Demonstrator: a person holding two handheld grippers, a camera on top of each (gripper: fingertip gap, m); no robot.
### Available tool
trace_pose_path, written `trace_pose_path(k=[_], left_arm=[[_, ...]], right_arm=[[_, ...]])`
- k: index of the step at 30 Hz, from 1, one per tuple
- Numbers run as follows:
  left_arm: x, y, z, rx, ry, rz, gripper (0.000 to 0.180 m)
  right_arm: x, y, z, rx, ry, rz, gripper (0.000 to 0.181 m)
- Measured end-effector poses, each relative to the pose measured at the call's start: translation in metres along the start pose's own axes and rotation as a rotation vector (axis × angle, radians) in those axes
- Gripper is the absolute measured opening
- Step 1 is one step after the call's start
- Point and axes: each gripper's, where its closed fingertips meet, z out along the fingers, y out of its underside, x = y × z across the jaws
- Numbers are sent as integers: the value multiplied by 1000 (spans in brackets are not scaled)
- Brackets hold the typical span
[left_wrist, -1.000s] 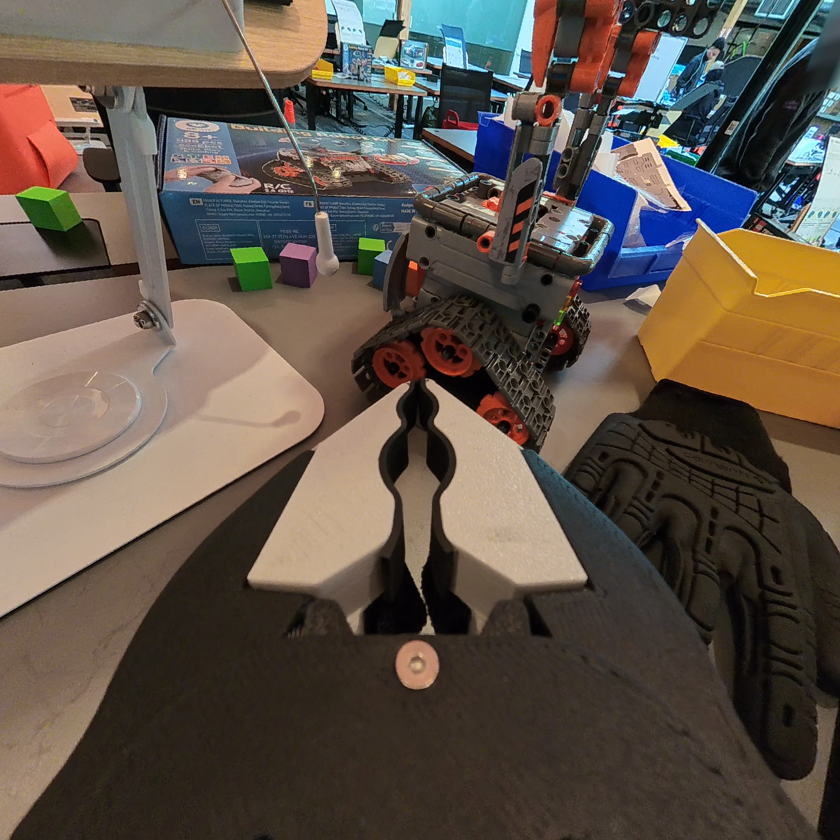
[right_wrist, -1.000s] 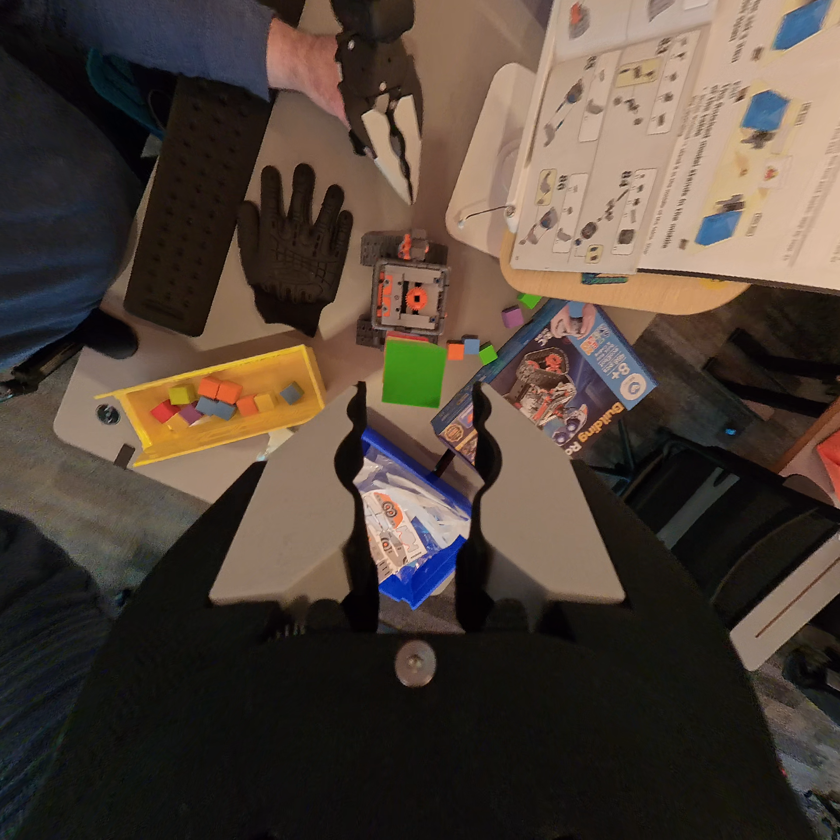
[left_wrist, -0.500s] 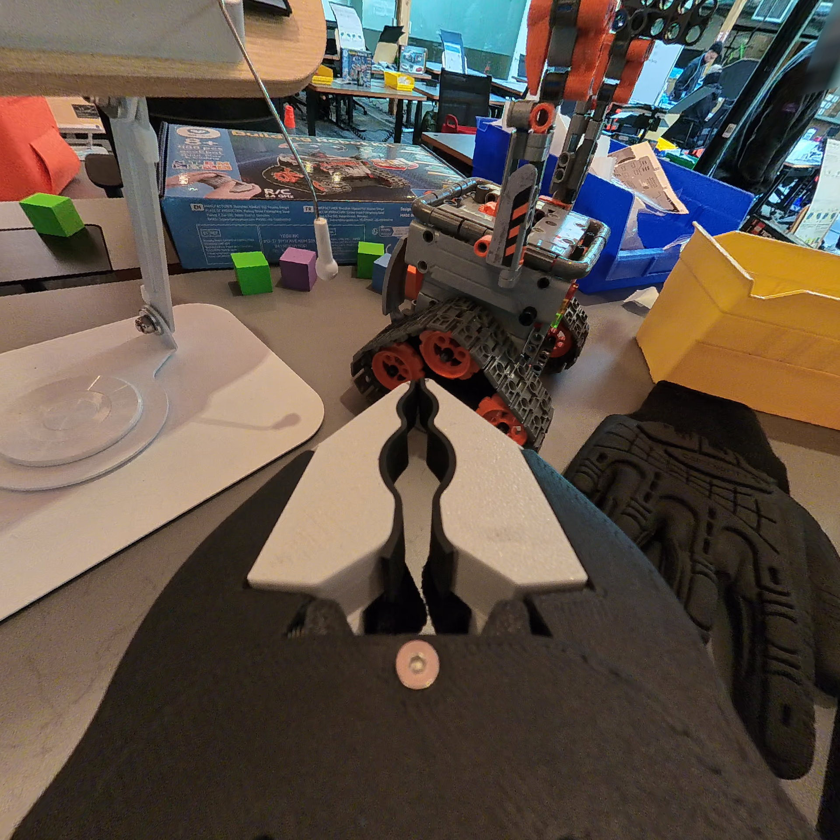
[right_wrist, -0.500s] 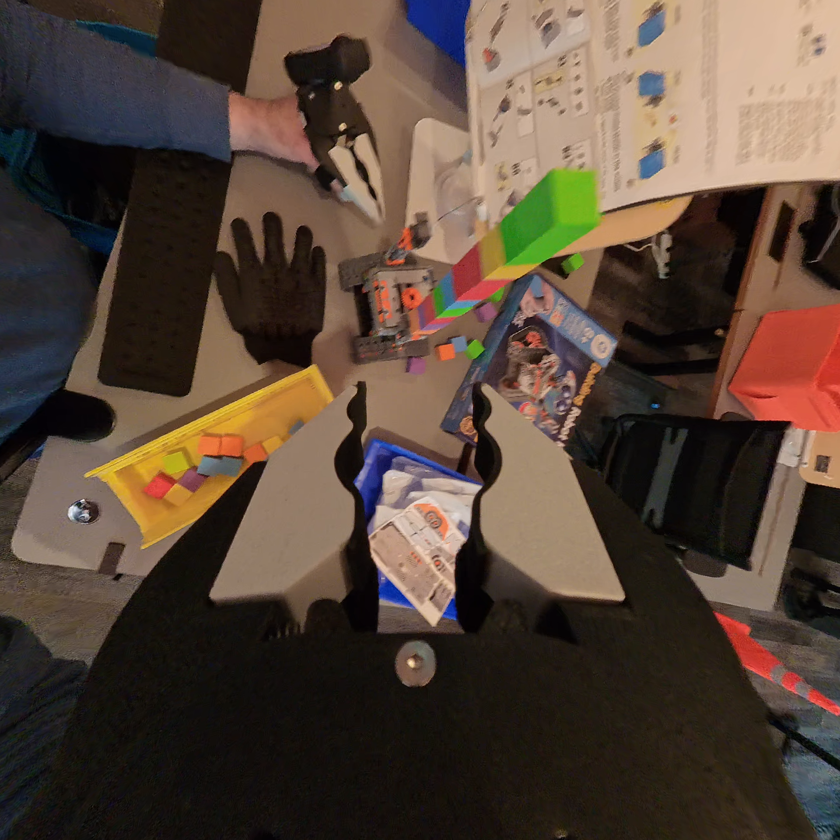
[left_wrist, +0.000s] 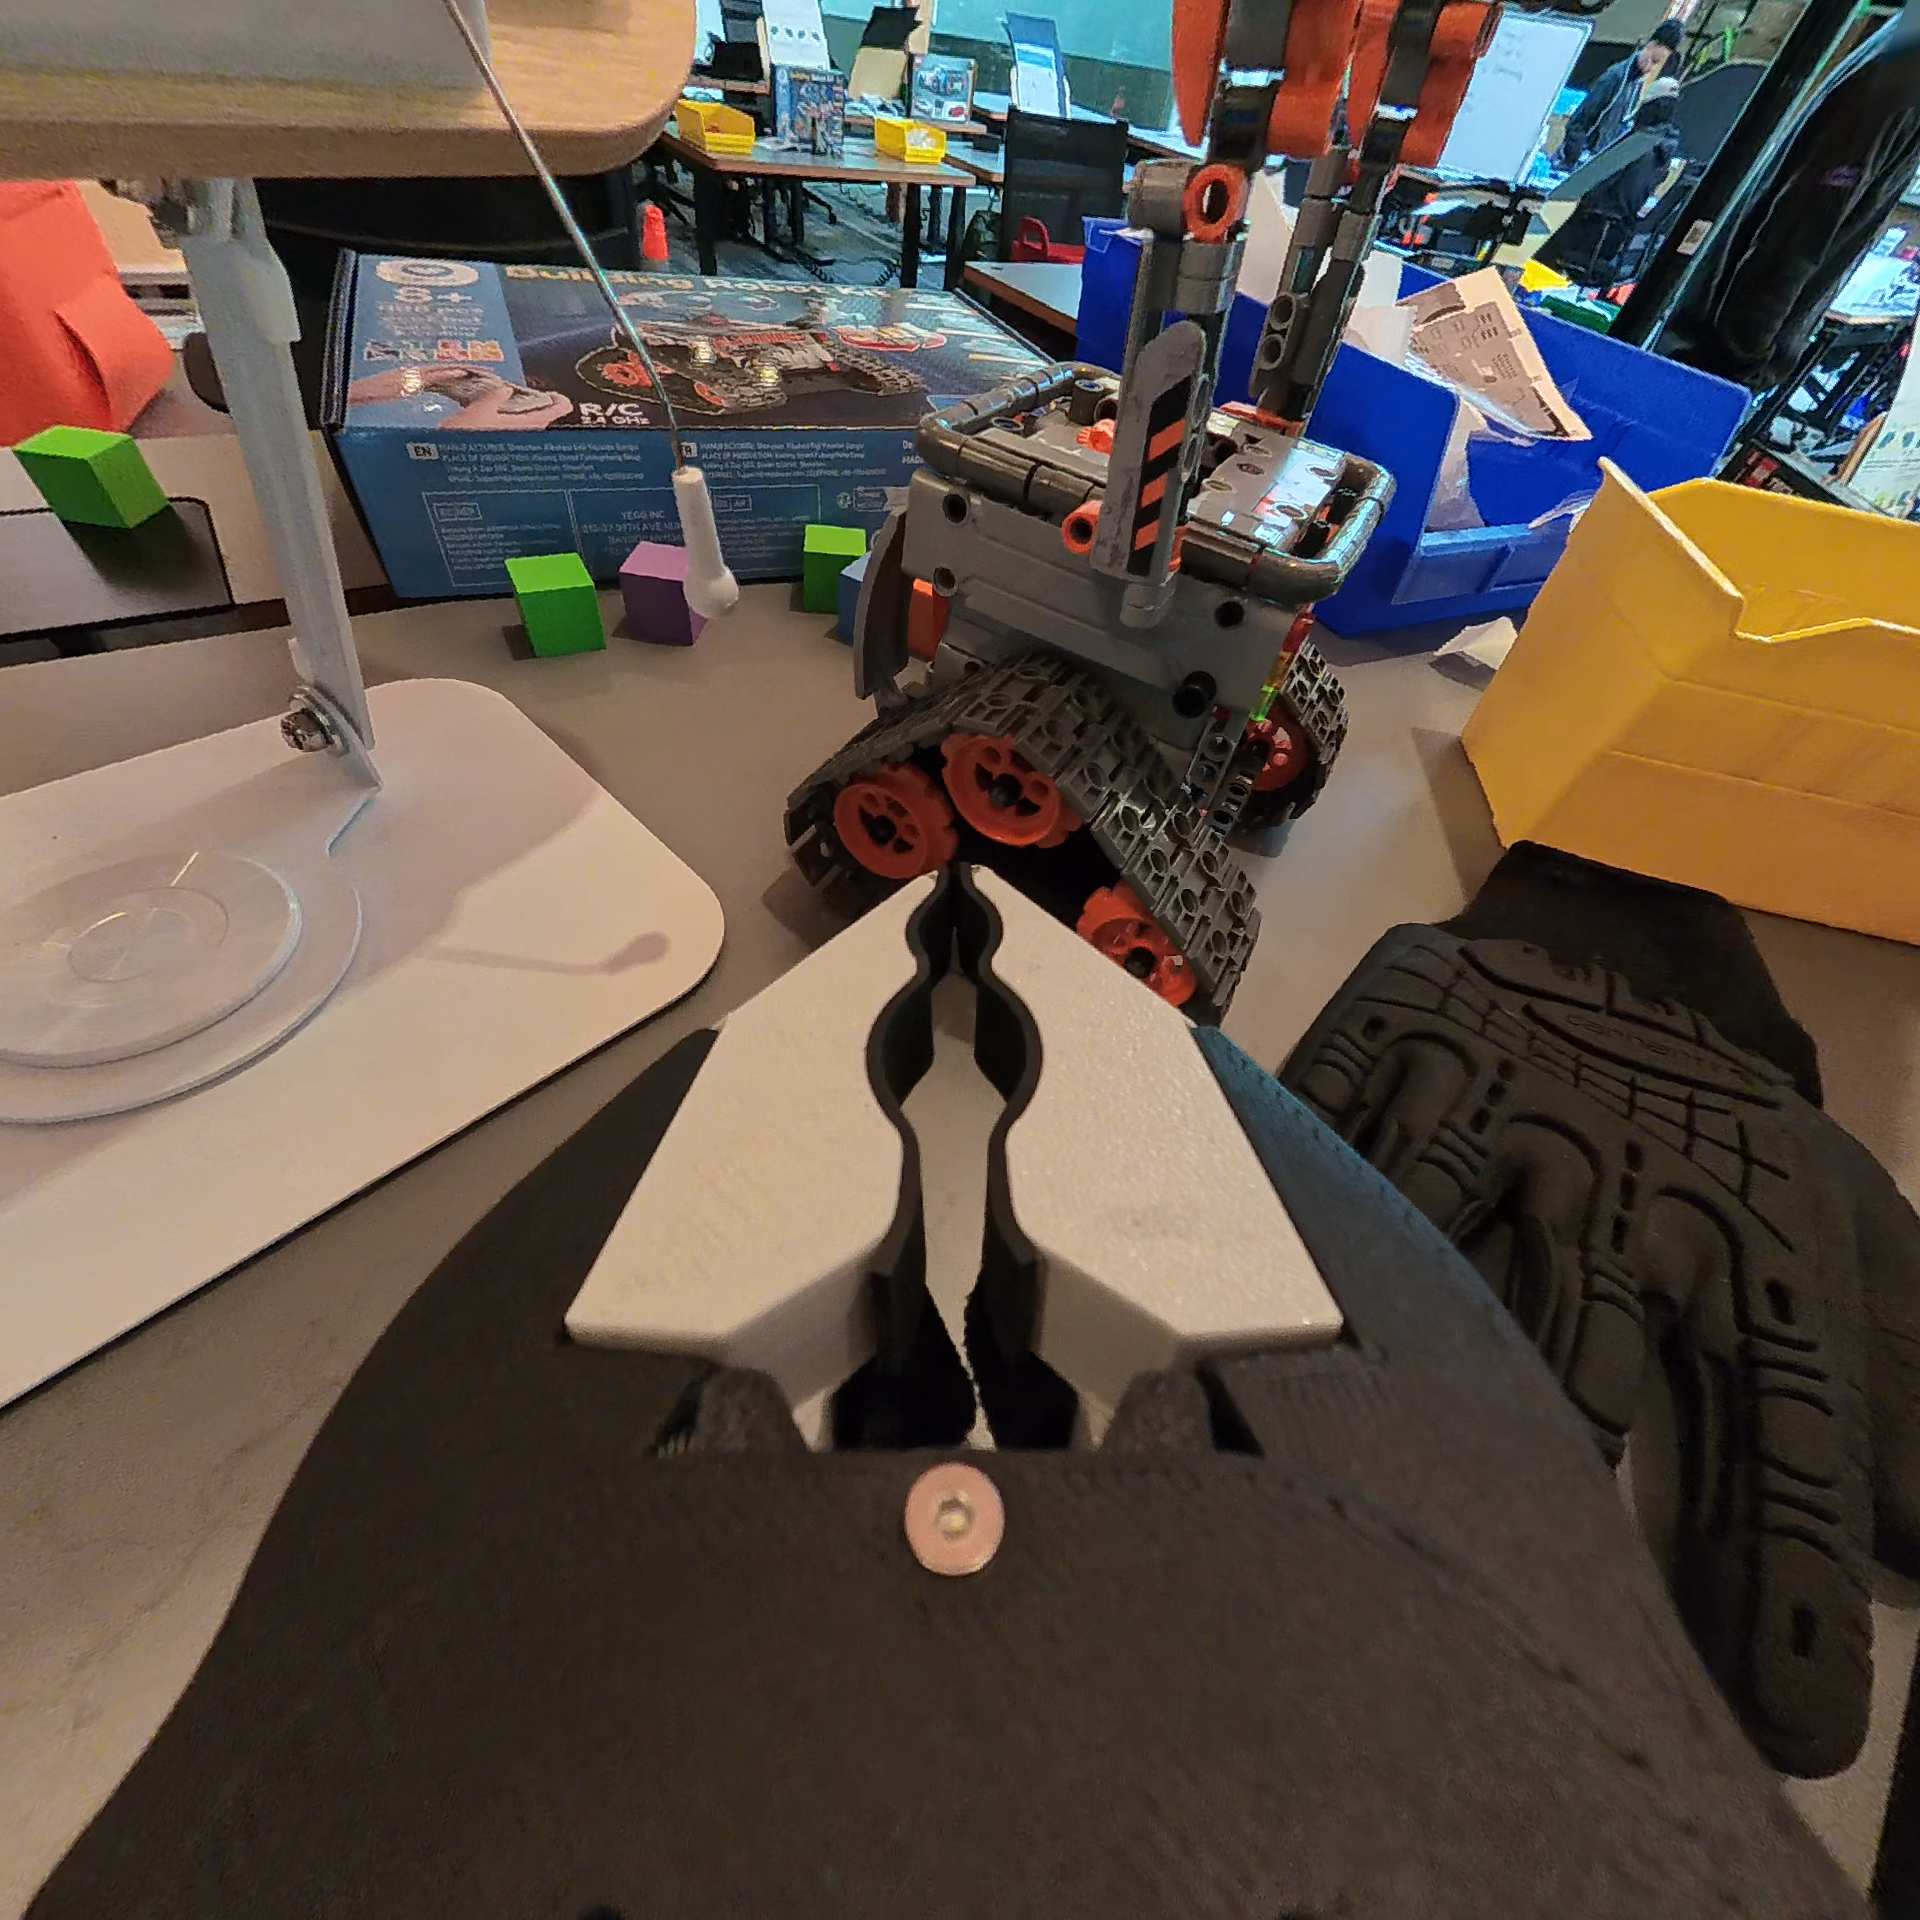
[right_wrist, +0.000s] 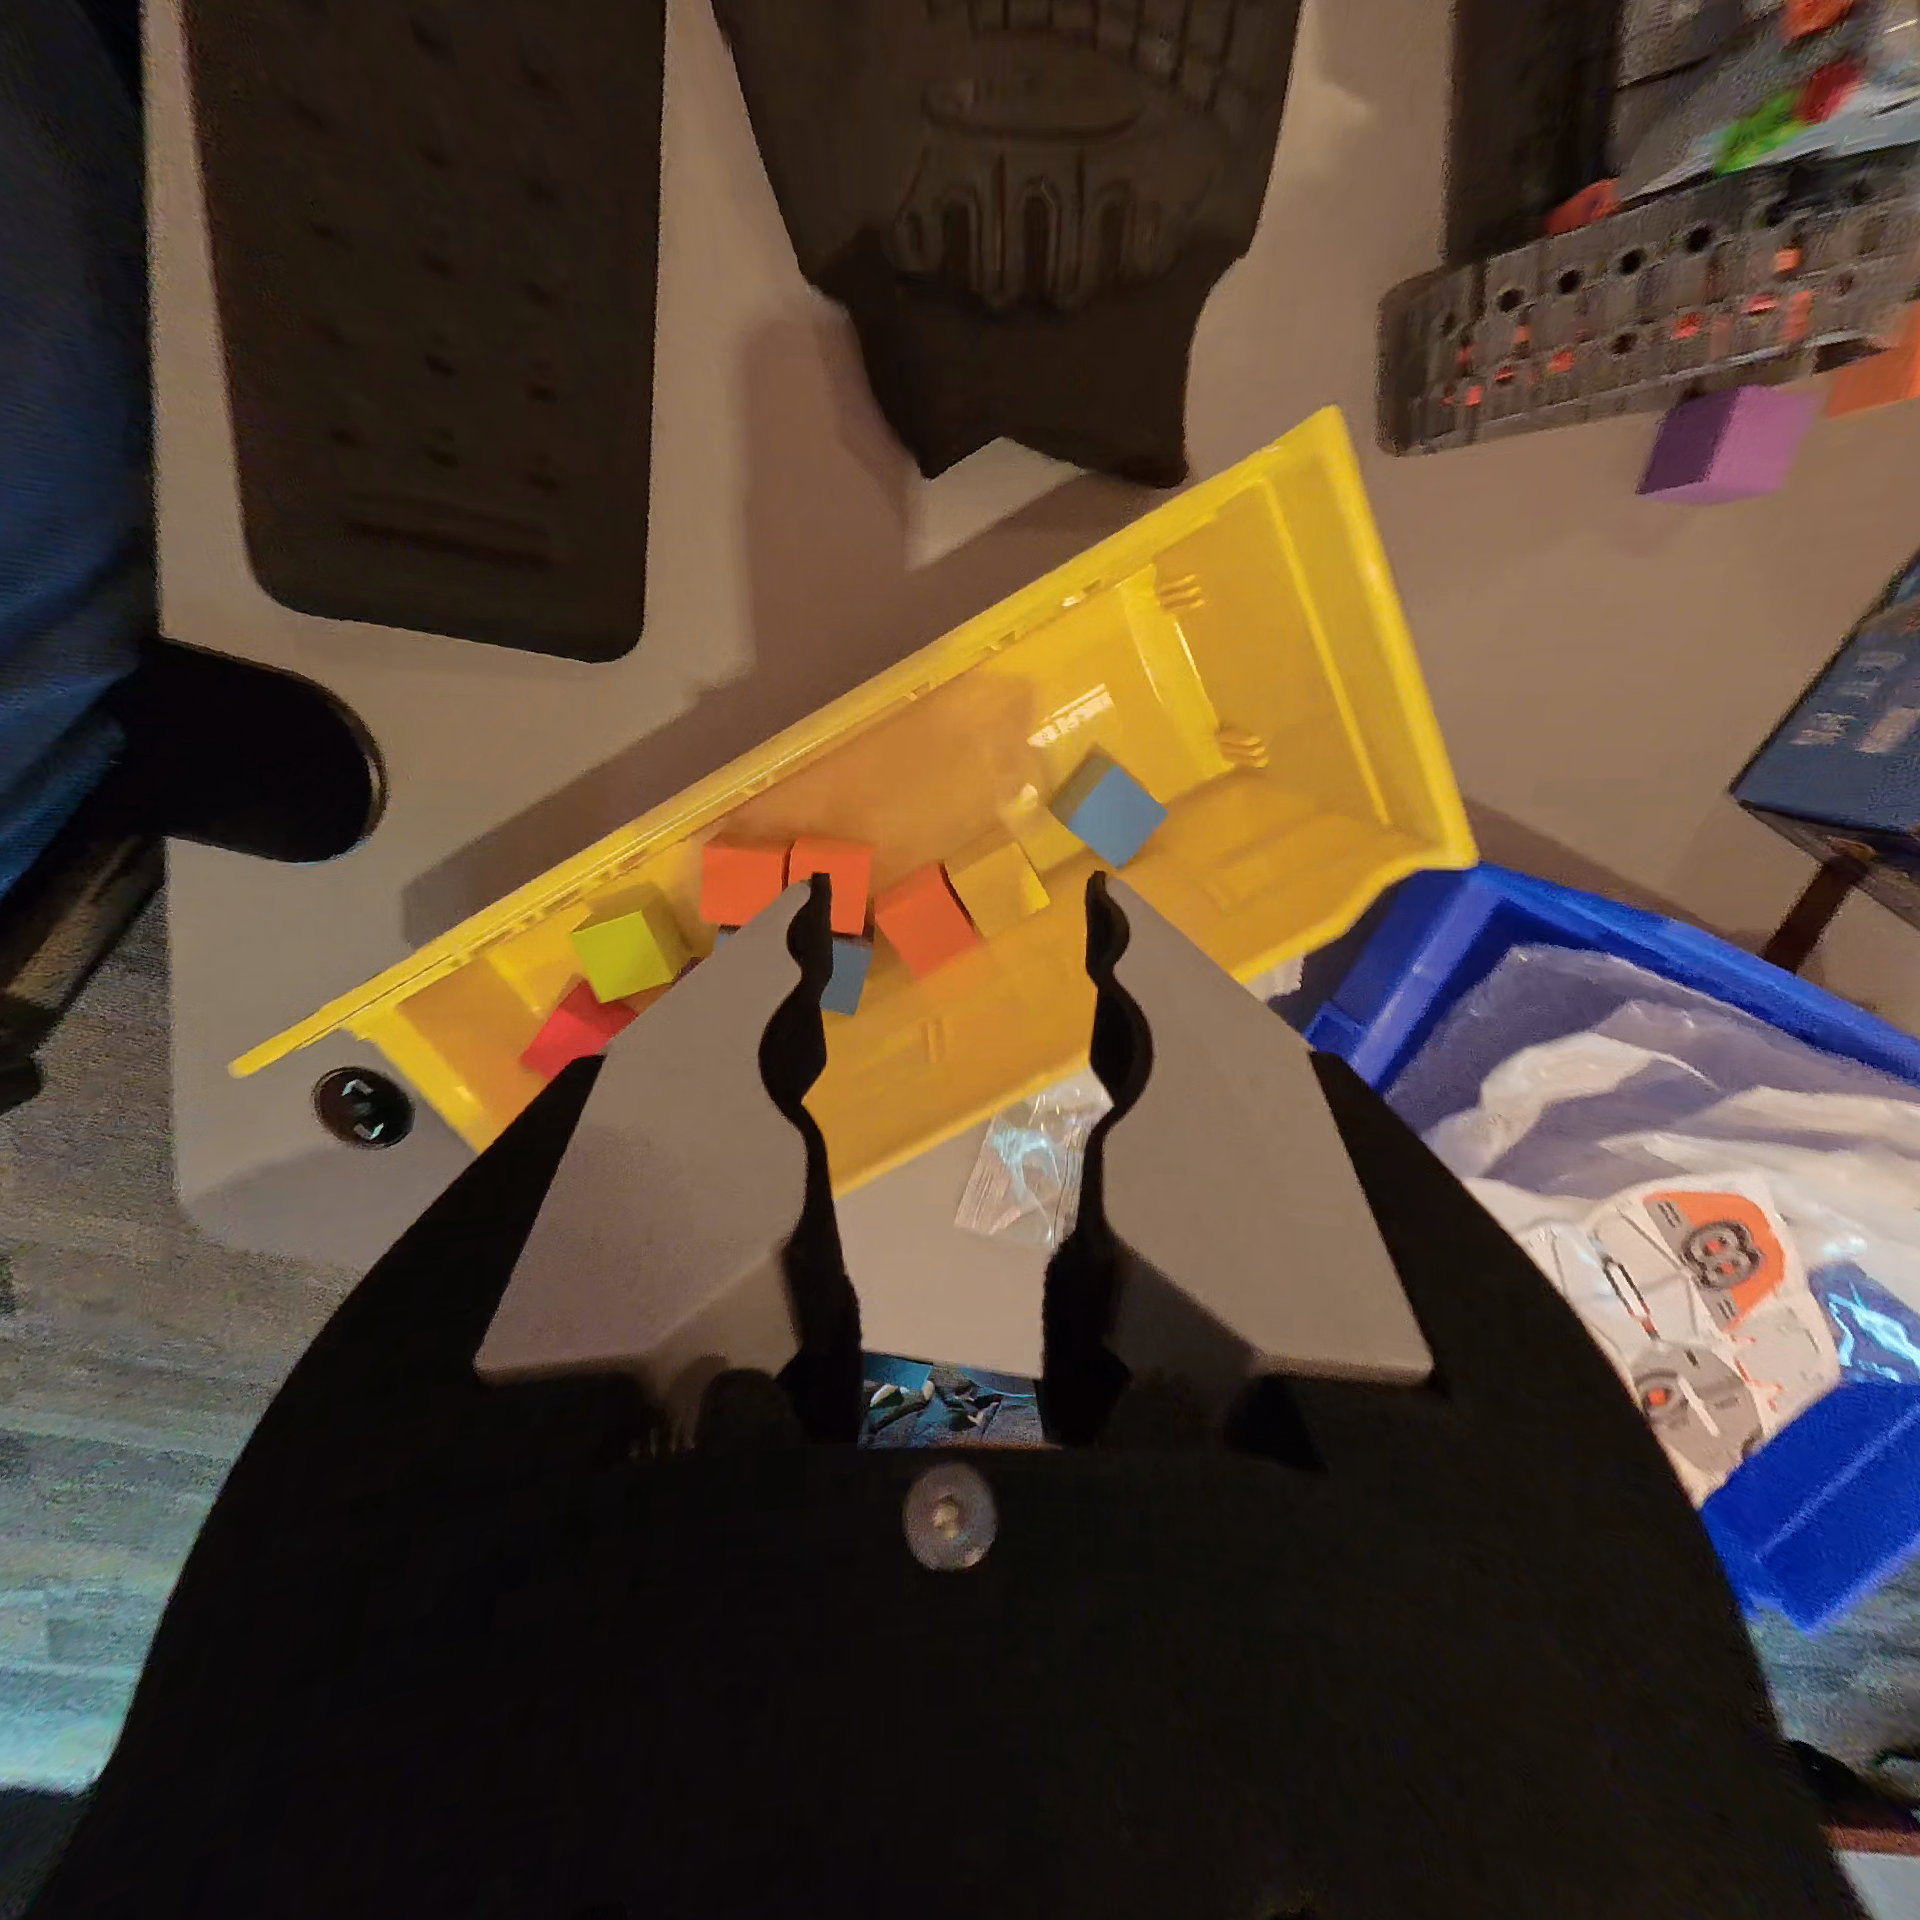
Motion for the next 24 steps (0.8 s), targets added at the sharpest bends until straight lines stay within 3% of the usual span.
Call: trace_pose_path(k=[5, 14, 24], left_arm=[[0, 0, 0, 2, -3, 4, 0], [-2, -1, -3, 10, -6, 6, 0], [-3, 0, -2, 6, -4, 7, 0]], right_arm=[[22, 4, 52, -59, 72, -88, 44], [44, 32, 94, -386, 85, -363, 40], [51, 49, 119, -504, 97, -373, 31]])
